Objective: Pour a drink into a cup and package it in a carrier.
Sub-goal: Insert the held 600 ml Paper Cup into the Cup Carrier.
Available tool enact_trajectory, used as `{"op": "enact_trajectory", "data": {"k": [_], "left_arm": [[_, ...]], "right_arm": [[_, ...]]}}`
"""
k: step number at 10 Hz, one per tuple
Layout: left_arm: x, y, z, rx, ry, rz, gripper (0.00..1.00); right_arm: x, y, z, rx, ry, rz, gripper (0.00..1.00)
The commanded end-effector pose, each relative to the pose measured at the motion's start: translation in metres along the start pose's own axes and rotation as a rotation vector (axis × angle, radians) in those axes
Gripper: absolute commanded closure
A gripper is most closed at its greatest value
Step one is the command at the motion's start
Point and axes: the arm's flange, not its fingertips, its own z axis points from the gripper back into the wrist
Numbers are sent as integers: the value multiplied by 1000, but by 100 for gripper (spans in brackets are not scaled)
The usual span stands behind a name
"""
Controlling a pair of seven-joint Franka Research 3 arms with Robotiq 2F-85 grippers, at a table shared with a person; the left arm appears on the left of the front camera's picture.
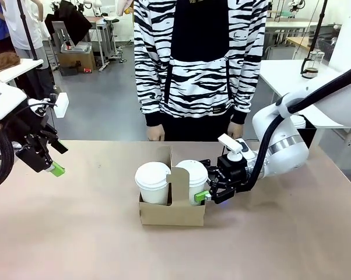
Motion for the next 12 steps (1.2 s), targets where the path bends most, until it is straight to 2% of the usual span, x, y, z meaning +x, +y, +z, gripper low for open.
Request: {"op": "enact_trajectory", "data": {"k": [1,4,6,8,12], "left_arm": [[0,0,0,-7,-15,-2,0],[0,0,0,-7,-15,-2,0],[0,0,0,-7,-15,-2,0],[0,0,0,-7,-15,-2,0],[0,0,0,-7,-15,-2,0]], "right_arm": [[12,12,9,-28,46,65,0],[34,23,35,-125,116,86,0],[59,37,61,-236,214,64,0],[89,59,91,-423,313,-22,0],[159,133,148,-856,366,-204,0]]}}
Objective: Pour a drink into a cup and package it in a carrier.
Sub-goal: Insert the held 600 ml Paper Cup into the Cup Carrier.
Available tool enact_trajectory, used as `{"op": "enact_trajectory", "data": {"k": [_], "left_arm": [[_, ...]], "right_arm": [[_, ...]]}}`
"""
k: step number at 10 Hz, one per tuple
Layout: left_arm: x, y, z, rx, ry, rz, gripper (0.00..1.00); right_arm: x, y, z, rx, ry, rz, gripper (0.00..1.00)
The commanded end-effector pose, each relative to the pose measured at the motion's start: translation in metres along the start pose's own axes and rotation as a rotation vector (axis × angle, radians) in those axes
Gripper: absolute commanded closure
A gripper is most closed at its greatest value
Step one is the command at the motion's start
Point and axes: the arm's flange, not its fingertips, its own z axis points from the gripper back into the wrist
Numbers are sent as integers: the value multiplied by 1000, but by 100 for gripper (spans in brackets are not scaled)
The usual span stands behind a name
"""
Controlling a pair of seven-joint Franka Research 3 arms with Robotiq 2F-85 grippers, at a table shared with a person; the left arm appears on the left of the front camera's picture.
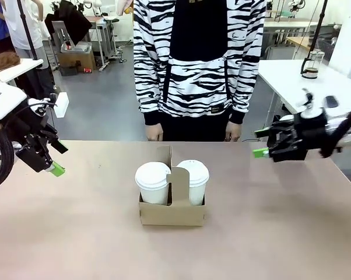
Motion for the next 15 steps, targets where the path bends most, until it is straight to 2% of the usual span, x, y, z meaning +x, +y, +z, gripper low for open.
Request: {"op": "enact_trajectory", "data": {"k": [1,4,9,10,11,15], "left_arm": [[0,0,0,-9,-16,-1,0],[0,0,0,-9,-16,-1,0],[0,0,0,-9,-16,-1,0],[0,0,0,-9,-16,-1,0],[0,0,0,-9,-16,-1,0],[0,0,0,-9,-16,-1,0]], "right_arm": [[15,28,42,-188,74,-154,0],[8,46,87,-320,134,-220,0],[-21,50,105,-365,206,-279,0],[-26,47,103,-326,210,-309,0],[9,-8,99,-343,171,-238,0],[9,-8,99,-343,171,-238,0]]}}
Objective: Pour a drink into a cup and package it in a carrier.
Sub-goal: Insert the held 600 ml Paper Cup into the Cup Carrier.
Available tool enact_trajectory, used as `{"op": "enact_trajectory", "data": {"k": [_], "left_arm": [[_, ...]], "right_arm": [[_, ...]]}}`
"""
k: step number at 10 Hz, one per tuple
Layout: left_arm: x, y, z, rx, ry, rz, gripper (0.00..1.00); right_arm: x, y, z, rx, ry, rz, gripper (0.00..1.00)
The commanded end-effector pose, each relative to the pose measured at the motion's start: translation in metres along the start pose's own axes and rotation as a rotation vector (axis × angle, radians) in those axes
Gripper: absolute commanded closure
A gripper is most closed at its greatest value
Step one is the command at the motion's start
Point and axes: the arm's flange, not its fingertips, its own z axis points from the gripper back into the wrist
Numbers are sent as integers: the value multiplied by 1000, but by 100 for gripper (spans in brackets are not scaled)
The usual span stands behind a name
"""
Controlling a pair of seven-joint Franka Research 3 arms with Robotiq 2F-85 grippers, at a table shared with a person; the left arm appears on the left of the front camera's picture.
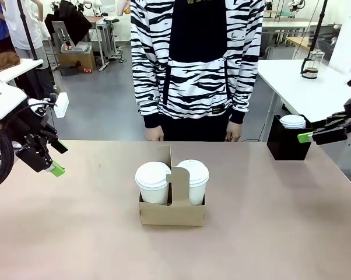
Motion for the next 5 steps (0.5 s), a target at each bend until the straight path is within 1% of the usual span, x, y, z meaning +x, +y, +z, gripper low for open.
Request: {"op": "enact_trajectory", "data": {"k": [1,5], "left_arm": [[0,-1,0,-8,-17,-2,0],[0,-1,0,-8,-17,-2,0]], "right_arm": [[0,-1,1,-13,-6,-2,0],[0,-1,1,-13,-6,-2,0]]}}
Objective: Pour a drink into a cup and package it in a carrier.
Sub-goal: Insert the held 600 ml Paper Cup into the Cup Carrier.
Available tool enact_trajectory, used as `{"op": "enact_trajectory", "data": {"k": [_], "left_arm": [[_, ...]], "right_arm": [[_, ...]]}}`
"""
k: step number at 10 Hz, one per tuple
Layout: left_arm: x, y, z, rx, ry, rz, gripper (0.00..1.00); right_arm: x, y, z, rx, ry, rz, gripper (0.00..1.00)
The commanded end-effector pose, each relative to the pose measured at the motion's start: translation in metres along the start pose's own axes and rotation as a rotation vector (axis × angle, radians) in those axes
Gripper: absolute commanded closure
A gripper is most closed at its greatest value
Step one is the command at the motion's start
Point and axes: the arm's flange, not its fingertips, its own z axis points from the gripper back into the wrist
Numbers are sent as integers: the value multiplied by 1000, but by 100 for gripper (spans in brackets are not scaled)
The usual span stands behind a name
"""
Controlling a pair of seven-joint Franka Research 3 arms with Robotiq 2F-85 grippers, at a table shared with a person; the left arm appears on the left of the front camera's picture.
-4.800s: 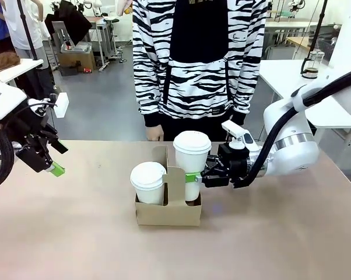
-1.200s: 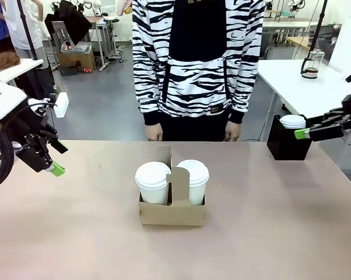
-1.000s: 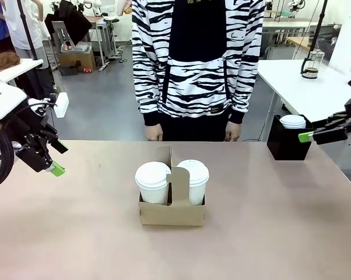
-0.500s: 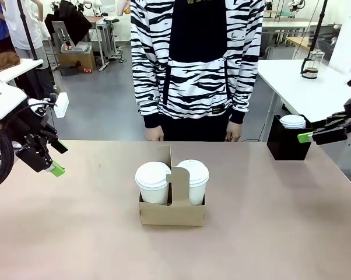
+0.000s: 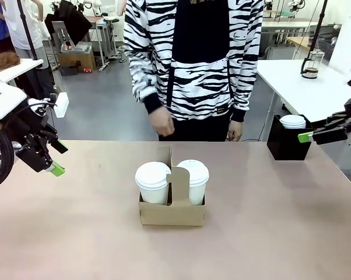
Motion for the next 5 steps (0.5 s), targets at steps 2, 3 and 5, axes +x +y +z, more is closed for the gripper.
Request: {"op": "enact_trajectory", "data": {"k": [2,3,5], "left_arm": [[0,-1,0,-8,-17,-2,0],[0,-1,0,-8,-17,-2,0],[0,-1,0,-8,-17,-2,0]], "right_arm": [[0,0,0,-11,-5,0,0],[0,0,0,-11,-5,0,0],[0,0,0,-11,-5,0,0]]}}
